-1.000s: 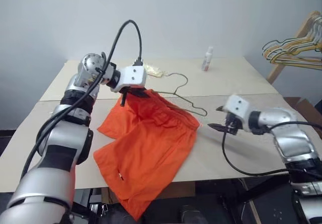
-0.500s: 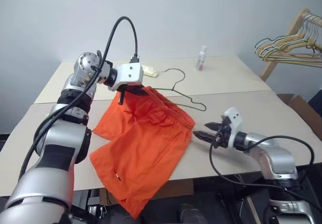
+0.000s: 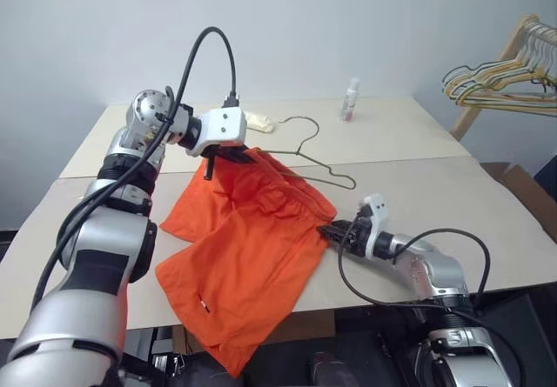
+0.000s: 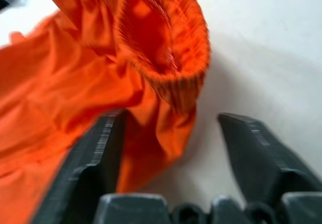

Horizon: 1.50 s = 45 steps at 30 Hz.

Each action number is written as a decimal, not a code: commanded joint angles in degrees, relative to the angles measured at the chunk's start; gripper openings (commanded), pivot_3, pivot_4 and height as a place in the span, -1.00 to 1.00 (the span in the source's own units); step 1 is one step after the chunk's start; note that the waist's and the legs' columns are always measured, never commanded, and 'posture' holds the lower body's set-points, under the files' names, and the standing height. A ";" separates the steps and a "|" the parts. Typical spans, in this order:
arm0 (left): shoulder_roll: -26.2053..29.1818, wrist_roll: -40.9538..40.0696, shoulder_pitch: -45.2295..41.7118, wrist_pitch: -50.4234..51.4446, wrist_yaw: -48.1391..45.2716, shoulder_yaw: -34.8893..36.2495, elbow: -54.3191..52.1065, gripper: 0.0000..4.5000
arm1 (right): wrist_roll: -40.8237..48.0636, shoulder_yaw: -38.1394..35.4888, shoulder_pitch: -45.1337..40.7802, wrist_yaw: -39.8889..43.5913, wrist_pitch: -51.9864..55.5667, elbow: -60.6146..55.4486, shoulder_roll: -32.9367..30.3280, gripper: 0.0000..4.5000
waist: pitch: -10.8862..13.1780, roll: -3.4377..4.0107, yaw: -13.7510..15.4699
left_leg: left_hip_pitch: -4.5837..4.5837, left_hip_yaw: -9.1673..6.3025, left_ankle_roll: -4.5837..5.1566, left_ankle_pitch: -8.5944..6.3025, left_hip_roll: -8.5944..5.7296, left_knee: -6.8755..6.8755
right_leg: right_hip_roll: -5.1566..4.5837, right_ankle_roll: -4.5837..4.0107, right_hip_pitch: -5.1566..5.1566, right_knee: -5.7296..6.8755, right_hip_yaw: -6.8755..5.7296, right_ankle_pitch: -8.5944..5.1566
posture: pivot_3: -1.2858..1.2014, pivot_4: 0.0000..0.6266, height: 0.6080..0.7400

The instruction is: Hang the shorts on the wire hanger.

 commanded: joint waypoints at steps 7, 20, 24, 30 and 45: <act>1.32 -2.20 -0.85 0.27 -0.31 2.67 -1.40 -1.00 | 0.12 -0.67 -2.08 -0.66 -1.56 0.64 0.21 -1.00 | 0.00 0.00 0.00 | 0.01 -0.04 0.00 0.00 -0.01 0.00 | 0.00 0.00 0.00 0.05 0.00 0.00 | 0.03 -1.00 1.00; 7.59 -14.28 2.46 -2.53 -12.88 2.00 -4.26 -1.00 | 10.62 -5.50 -1.20 17.13 5.21 -4.62 -16.40 -1.00 | 0.00 0.01 0.13 | 0.02 -0.11 0.00 0.00 0.01 0.01 | -0.01 0.00 0.05 0.01 -0.05 0.00 | 0.02 -1.00 1.00; 7.07 -14.53 2.07 -2.75 -12.88 2.22 -3.56 -1.00 | 10.19 -3.06 -0.99 23.26 4.75 -5.57 -21.75 -1.00 | 0.00 0.01 0.23 | 0.01 -0.06 0.00 0.00 0.01 0.11 | 0.00 0.01 0.06 0.02 -0.06 -0.01 | 0.02 -1.00 1.00; 6.56 -10.27 1.84 -3.86 -11.32 1.88 -2.35 -1.00 | 8.48 -1.59 -1.96 25.46 2.70 -6.03 -25.01 -1.00 | 0.00 0.00 0.12 | -0.01 0.04 0.02 -0.01 0.01 0.26 | 0.02 0.01 0.05 0.10 -0.04 -0.01 | 0.02 -1.00 1.00; 6.39 -4.07 0.92 -5.16 -8.43 1.03 -0.79 -1.00 | -0.01 4.07 -5.63 29.77 -5.97 -7.04 -31.32 -1.00 | 0.01 0.00 0.55 | -0.05 0.38 0.05 -0.03 0.01 0.34 | 0.01 0.02 0.02 0.12 -0.04 -0.01 | 0.01 -1.00 1.00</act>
